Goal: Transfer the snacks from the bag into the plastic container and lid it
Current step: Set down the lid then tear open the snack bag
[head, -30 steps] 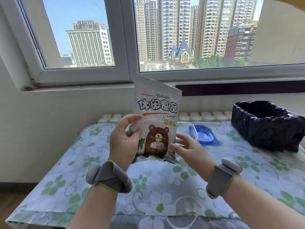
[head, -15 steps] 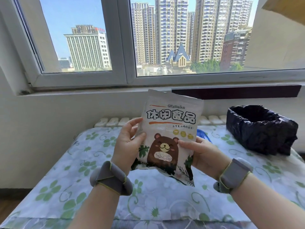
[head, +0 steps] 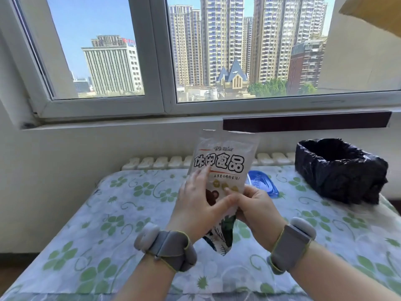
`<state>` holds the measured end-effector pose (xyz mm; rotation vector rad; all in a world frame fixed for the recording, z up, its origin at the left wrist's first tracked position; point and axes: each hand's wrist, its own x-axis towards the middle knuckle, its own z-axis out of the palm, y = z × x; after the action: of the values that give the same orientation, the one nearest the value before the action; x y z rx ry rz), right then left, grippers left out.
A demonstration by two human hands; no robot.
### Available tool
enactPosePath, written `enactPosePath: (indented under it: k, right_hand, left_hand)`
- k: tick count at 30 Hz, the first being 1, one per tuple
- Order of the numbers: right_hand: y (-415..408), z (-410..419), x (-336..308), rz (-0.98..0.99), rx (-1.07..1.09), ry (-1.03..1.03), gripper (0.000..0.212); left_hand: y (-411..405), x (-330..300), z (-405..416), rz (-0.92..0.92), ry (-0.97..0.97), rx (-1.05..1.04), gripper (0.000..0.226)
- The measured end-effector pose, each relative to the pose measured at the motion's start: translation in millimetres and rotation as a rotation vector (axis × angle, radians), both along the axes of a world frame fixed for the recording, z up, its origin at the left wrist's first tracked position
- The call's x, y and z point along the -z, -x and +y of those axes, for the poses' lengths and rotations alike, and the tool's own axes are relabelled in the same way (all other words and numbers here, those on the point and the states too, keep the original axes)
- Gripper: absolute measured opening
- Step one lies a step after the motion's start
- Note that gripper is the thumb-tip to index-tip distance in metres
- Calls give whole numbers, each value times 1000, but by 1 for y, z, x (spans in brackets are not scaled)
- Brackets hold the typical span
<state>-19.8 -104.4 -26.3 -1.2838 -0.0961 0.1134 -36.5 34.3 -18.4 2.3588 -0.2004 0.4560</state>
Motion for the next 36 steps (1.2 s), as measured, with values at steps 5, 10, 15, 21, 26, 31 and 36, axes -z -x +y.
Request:
enactPosePath:
  k: [5, 10, 15, 21, 26, 31, 36]
  right_hand:
    - [4, -4, -9, 16, -165, -65, 30]
    - [-2, -13, -25, -41, -261, -53, 62]
    - [-11, -30, -42, -29, -290, -146, 80]
    - [-15, -35, -50, 29, -219, -105, 65]
    - [-13, -36, -47, 13, -225, -95, 58]
    - [-12, -38, -43, -30, -285, -124, 30]
    - [-11, -35, -44, -1, -267, -112, 42]
  left_hand:
    - [1, -2, -2, 140, 50, 118, 106]
    - [-1, 4, -1, 108, -18, 107, 91]
    - [1, 6, 5, 128, -76, 126, 87]
    - [4, 2, 1, 120, -28, 187, 103]
    - [8, -14, -14, 29, 137, 187, 97]
    - [-2, -19, -25, -27, 332, 208, 84]
    - [-4, -29, -32, -67, 454, 172, 50]
